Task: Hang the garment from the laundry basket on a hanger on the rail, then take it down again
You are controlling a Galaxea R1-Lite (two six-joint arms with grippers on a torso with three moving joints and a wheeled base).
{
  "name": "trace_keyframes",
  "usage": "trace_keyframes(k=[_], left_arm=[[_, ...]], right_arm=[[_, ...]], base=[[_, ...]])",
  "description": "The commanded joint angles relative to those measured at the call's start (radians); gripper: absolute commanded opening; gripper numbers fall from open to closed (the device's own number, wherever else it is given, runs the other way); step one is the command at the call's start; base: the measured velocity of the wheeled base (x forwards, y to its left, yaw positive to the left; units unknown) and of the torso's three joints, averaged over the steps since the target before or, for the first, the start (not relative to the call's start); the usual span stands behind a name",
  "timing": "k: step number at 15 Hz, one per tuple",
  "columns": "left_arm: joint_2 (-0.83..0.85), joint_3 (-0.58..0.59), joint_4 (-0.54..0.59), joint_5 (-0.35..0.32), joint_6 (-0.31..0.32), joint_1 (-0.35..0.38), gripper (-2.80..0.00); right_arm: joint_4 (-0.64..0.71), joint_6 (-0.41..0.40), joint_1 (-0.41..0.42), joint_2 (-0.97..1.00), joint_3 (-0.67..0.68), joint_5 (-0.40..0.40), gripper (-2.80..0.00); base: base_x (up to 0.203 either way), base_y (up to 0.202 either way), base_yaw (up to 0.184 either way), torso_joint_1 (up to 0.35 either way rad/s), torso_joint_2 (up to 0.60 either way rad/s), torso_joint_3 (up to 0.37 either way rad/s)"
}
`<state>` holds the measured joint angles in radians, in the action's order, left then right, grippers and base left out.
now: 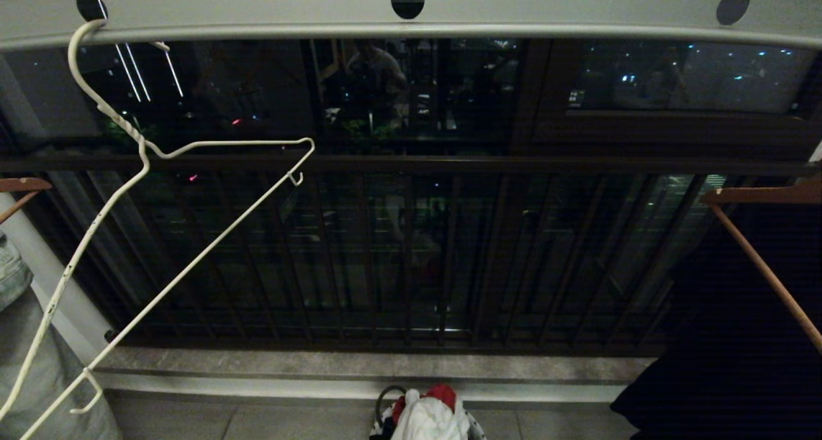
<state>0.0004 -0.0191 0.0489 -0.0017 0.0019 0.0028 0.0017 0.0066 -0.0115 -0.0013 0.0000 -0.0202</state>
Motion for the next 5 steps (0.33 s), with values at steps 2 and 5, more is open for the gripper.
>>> trace_keyframes(k=[2, 5], left_arm=[[0.000, 0.001, 0.000, 0.000, 0.000, 0.000, -2.80], [0.000, 0.001, 0.000, 0.000, 0.000, 0.000, -2.80]], right_arm=[[0.000, 0.003, -0.001, 0.001, 0.000, -0.001, -2.80], [0.000, 0.003, -0.001, 0.001, 0.000, -0.001, -2.80]], base=[[0.000, 0.000, 0.000, 0.000, 0.00, 0.000], [0.000, 0.000, 0.000, 0.000, 0.00, 0.000]])
